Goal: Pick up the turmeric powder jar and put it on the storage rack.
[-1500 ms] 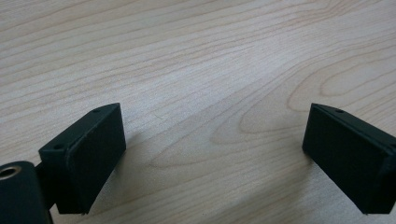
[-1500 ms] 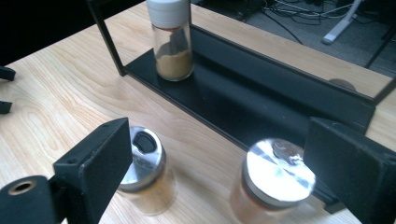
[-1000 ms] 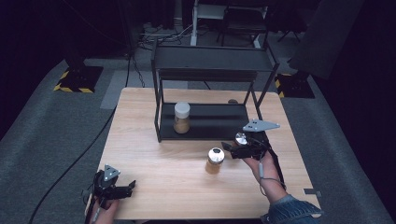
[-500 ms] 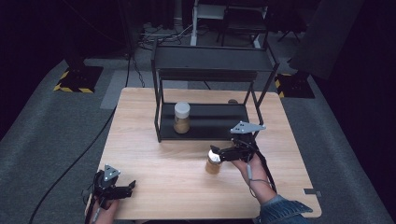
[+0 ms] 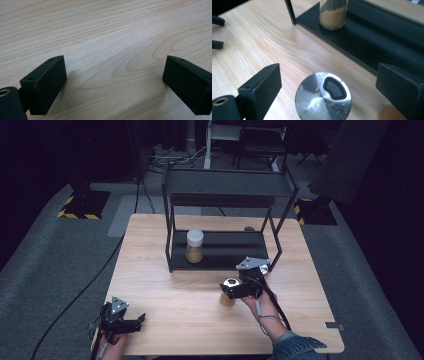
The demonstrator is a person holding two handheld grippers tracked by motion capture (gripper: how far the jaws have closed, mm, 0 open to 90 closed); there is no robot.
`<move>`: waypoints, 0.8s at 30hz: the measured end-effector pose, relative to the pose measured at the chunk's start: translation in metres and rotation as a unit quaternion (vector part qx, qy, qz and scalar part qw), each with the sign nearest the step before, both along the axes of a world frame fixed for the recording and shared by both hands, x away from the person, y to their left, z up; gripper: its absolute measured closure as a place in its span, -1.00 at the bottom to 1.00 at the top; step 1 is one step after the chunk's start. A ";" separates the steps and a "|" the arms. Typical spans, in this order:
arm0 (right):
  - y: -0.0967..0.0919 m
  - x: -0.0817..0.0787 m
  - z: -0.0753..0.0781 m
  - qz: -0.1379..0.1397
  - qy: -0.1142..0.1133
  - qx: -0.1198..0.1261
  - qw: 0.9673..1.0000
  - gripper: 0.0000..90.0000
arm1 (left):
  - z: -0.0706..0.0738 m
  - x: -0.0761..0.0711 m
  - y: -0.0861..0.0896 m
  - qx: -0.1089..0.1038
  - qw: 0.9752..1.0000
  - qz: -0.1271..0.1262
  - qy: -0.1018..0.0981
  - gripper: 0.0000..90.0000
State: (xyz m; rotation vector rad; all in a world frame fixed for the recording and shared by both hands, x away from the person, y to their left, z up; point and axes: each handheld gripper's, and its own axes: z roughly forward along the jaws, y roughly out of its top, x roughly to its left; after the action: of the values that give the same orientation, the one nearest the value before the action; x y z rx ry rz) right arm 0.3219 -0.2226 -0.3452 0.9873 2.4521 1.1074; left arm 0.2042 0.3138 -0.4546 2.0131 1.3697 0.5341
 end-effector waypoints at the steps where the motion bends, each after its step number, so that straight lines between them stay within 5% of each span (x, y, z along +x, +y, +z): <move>1: 0.001 0.001 -0.002 0.000 0.003 -0.002 1.000 -0.87 | 0.000 0.000 0.000 0.000 1.000 0.000 0.000 -0.88; 17: 0.016 0.017 -0.020 0.002 0.044 -0.047 0.998 -0.81 | 0.000 0.000 0.000 0.000 1.000 0.000 0.000 -0.89; 24: 0.020 0.023 -0.026 0.009 0.060 -0.059 0.996 -0.63 | 0.000 0.000 0.000 0.000 1.000 0.000 0.000 -0.88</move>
State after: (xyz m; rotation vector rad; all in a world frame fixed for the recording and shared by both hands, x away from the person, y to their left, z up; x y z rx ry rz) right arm 0.3454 -0.2026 -0.3710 1.0252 2.5916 0.9218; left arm 0.2043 0.3138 -0.4546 2.0135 1.3694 0.5341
